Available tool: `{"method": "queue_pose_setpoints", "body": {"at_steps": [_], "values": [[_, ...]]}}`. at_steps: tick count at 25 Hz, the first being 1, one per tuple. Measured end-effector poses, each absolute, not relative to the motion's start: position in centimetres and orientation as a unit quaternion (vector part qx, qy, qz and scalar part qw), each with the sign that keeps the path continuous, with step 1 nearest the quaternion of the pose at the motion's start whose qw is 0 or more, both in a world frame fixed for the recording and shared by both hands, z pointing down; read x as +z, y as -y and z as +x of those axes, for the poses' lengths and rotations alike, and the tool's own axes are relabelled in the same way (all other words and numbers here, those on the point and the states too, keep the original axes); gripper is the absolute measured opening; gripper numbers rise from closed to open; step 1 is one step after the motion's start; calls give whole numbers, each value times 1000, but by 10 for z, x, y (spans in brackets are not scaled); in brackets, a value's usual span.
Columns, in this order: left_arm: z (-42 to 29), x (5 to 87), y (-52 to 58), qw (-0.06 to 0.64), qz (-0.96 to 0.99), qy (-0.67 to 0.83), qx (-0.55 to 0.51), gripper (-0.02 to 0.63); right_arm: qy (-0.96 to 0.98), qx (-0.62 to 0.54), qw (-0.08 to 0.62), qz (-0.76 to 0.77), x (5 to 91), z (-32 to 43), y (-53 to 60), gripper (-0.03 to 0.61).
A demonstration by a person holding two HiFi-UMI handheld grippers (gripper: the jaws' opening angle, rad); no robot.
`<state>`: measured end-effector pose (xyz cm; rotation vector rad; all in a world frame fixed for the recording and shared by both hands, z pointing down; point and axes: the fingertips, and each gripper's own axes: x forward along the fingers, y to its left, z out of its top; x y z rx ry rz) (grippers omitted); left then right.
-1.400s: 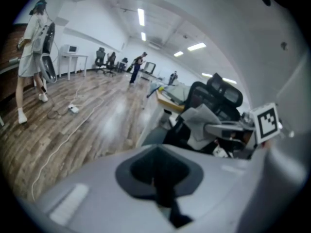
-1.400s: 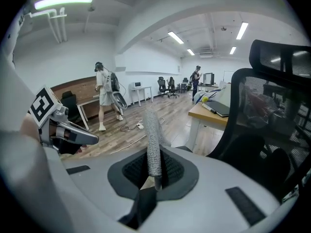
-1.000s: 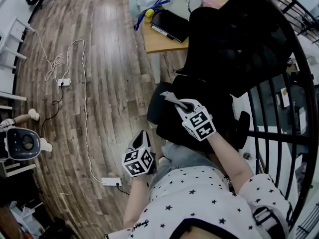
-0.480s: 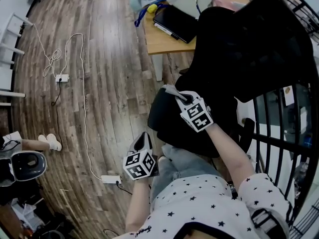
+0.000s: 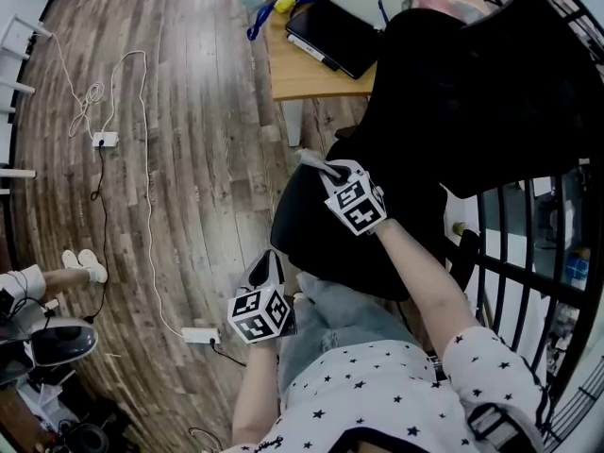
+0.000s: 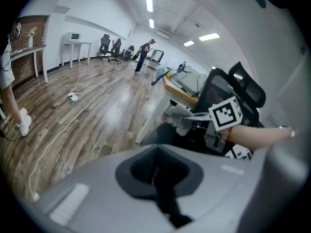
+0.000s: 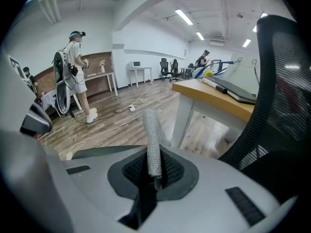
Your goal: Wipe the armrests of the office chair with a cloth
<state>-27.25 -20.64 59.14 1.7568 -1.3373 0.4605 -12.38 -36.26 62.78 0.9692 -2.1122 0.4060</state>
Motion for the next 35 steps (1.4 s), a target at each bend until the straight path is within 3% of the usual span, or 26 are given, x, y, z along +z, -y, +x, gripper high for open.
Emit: {"method": "queue_pose_setpoints", "body": {"at_steps": [35], "values": [[-267,603,217,439,694,542,177,8,803,203,436,351,690,-135,365,25]]}}
